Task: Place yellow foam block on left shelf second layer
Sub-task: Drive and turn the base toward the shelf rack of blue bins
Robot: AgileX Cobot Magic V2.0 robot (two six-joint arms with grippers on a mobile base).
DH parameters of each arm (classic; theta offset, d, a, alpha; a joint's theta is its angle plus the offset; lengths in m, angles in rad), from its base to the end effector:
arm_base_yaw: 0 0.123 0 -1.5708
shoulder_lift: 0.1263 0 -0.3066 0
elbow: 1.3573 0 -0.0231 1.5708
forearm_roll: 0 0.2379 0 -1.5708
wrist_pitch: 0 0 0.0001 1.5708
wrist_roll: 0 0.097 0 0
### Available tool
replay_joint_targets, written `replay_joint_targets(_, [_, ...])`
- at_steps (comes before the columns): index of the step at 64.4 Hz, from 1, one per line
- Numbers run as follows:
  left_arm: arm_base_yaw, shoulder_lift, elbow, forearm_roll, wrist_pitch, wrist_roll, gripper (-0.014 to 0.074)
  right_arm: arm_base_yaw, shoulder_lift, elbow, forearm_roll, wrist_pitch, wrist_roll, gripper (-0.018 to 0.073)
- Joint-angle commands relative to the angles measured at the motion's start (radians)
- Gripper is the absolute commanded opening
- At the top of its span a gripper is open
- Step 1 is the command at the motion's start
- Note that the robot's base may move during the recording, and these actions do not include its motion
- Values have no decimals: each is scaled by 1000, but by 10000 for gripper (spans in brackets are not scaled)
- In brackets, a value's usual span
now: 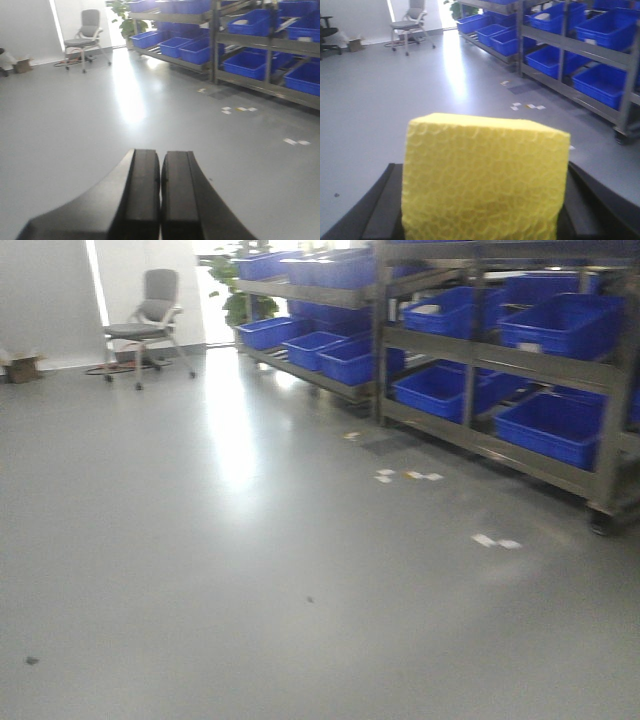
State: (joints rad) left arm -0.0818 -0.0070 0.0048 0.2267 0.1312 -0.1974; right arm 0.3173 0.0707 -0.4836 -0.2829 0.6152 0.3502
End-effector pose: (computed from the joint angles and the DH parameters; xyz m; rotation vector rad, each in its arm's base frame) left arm 0.0275 0.0006 0.1999 0.0651 1.6080 -0.0184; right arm -0.0024 -0.0173 0.3081 -0.0444 1.6687 0.1940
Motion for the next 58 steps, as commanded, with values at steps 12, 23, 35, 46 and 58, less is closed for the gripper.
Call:
replay_joint_targets(12, [-2,-16,26,-3,-86,-4,136,-4,18,-25,-19,-88,-8,332])
replay_joint_targets(23, [-2,-16,26,-3,-86,-4,136,-4,18,-25,-19,-88,-8,332])
replay_joint_targets(35, [-2,-16,26,-3,-86,-4,136,-4,18,-25,-19,-88,-8,332])
replay_joint_targets(46, [-2,-16,26,-3,-86,-4,136,-4,18,-25,-19,-88,-8,332])
replay_joint_targets(58, [-2,-16,26,-3,-86,-4,136,-4,18,-25,-19,-88,-8,332])
